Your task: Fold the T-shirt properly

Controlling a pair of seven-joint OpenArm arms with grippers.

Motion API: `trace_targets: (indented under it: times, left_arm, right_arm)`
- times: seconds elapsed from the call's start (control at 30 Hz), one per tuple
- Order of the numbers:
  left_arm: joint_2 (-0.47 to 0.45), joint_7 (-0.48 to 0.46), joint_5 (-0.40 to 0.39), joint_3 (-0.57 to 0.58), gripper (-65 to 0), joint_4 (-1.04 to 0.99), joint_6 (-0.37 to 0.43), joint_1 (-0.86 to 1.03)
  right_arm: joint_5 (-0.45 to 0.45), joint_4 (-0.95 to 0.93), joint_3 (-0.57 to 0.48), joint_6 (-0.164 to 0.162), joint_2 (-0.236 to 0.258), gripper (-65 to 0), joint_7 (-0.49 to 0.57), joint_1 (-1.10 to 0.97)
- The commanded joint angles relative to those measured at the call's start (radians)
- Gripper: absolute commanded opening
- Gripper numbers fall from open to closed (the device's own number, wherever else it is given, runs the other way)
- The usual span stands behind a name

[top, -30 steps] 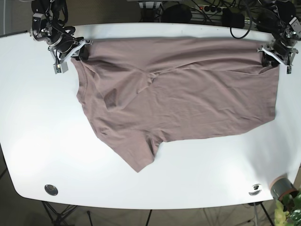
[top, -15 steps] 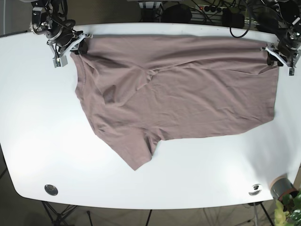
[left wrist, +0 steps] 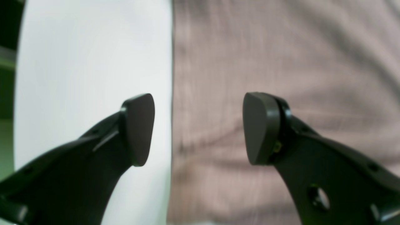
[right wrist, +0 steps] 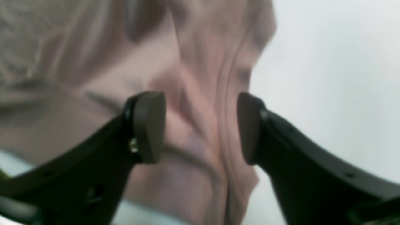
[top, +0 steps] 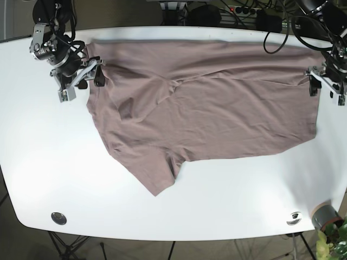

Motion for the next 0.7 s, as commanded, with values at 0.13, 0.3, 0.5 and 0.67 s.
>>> trace_targets:
  times: [0.13, 0.3, 0.5, 0.67]
  left_arm:
    - [-0.020, 0.032, -0.018, -0.003, -22.9, 0.024, 0.002, -0.082]
    - [-0.020, 0.029, -0.016, -0.003, -22.9, 0.022, 0.002, -0.132]
    - [-0.019, 0.028, -0.016, 0.023, -22.9, 0.022, 0.002, -0.167]
    - [-0.019, 0.026, -0.016, 0.039, -22.9, 0.022, 0.002, -0.171]
  right_arm:
    - [0.008, -0.053, 0.001, 0.002, 0.006, -26.0, -0.051, 0.154]
    - [0.008, -0.124, 0.001, 0.002, 0.006, -26.0, -0.085, 0.276]
    - [0.007, -0.267, -0.004, 0.003, 0.011, -26.0, -0.085, 0.428]
    - [-0.004, -0.413, -0.091, 0.003, 0.018, -26.0, -0.051, 0.563]
